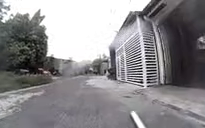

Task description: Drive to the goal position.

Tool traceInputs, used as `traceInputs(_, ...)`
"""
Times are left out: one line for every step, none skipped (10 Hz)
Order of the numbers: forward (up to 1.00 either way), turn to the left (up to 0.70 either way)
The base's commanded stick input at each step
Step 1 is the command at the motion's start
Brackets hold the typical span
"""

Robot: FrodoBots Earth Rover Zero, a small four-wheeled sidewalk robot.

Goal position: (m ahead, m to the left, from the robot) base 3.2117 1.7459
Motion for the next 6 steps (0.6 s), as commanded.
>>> traceInputs(0.5,0.0)
traceInputs(0.5,0.0)
traceInputs(0.5,0.0)
traceInputs(0.5,0.0)
traceInputs(0.5,0.0)
traceInputs(0.5,0.0)
